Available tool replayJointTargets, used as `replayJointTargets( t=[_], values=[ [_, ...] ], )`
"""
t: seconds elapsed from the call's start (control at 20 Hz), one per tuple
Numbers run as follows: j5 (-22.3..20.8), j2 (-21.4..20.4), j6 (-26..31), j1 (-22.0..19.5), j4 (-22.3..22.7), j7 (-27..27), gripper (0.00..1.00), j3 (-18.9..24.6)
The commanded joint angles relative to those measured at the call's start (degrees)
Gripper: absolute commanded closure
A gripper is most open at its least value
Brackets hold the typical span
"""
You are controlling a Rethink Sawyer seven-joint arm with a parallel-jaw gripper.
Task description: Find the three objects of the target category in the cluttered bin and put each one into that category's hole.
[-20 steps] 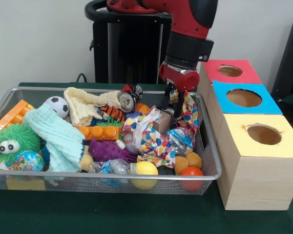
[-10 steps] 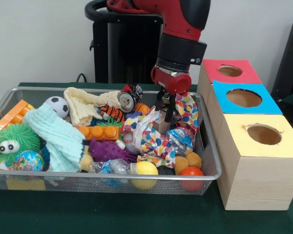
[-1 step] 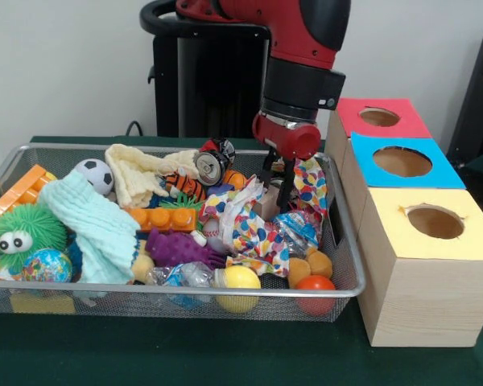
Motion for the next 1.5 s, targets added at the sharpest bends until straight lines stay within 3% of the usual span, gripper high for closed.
replayJointTargets(
  t=[0.05,0.35,0.8,1.5],
  values=[
    [0.1,0.9,-2.7,0.2,-6.2,12.2,0.0,5.3],
    [3.8,1.6,-2.3,3.7,-7.5,11.1,0.0,3.0],
    [3.9,1.5,-3.1,4.2,-8.5,12.4,0.0,2.8],
    [7.7,3.6,2.0,4.5,-13.2,9.0,0.0,1.5]
  ],
)
